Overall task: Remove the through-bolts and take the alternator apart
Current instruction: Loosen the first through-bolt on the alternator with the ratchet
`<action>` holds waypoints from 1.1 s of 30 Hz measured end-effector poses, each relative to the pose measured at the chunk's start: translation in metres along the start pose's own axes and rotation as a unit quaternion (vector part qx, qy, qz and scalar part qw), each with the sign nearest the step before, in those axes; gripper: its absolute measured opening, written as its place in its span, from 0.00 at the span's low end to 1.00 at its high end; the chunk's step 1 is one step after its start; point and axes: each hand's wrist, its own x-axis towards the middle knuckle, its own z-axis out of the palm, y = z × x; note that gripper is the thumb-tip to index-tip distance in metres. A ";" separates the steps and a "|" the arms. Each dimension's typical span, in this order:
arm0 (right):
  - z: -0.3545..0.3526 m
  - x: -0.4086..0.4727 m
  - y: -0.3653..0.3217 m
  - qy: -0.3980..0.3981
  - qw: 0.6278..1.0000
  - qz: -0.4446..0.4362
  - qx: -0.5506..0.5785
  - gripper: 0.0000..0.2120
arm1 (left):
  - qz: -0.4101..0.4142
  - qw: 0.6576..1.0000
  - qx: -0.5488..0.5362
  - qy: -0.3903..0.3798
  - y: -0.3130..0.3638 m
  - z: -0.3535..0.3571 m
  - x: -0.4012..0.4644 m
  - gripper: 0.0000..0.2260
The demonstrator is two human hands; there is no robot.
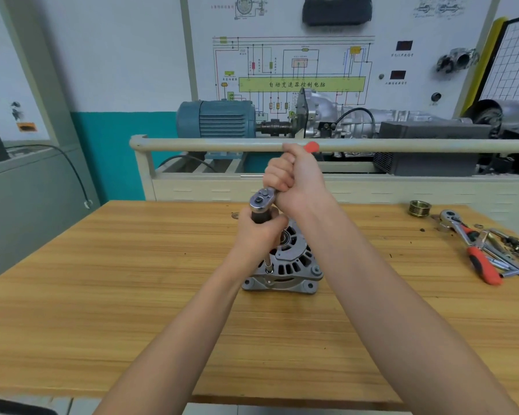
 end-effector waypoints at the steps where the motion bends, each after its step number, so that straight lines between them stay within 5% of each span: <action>1: -0.001 -0.001 0.003 0.012 0.999 -0.037 0.014 0.23 | 0.003 1.000 -0.008 0.013 0.000 0.000 0.000 0.19; 3: -0.003 -0.003 0.003 0.006 0.999 -0.039 0.008 0.23 | 0.007 1.000 0.014 -0.015 -0.002 -0.002 -0.002 0.19; 8: -0.001 0.002 -0.008 -0.081 0.980 0.167 -0.075 0.26 | 0.018 0.963 0.141 -0.229 0.010 -0.017 -0.003 0.11; 10: 0.001 0.004 -0.007 -0.090 0.974 0.194 -0.079 0.26 | 0.000 0.957 0.140 -0.255 0.014 -0.016 -0.003 0.13; 12: 0.002 0.005 -0.002 -0.060 0.988 0.141 -0.034 0.26 | -0.008 0.977 0.090 -0.196 0.012 -0.011 -0.003 0.16; 15: 0.001 0.004 0.007 0.007 0.999 -0.039 0.026 0.22 | -0.001 1.000 0.006 0.000 0.003 -0.003 0.000 0.15; 17: -0.001 0.000 0.011 0.008 0.996 -0.081 0.024 0.22 | 0.014 1.000 -0.010 0.021 0.000 -0.001 -0.002 0.14; 23: -0.002 0.003 -0.004 -0.110 0.975 0.181 -0.072 0.25 | 0.015 0.963 0.170 -0.209 0.010 -0.015 -0.007 0.16; 25: -0.001 0.005 -0.003 -0.128 0.963 0.219 -0.087 0.23 | 0.011 0.960 0.163 -0.228 0.012 -0.015 -0.008 0.17; 27: 0.000 0.006 -0.001 -0.106 0.975 0.188 -0.045 0.24 | 0.003 0.980 0.109 -0.169 0.010 -0.011 -0.009 0.18; 31: -0.003 0.005 0.005 0.014 0.997 -0.059 0.052 0.22 | -0.014 0.999 0.008 0.038 0.006 0.003 -0.001 0.16; 33: -0.005 0.001 0.006 0.030 0.989 -0.126 0.066 0.21 | -0.021 0.998 0.004 0.060 0.005 0.007 0.001 0.16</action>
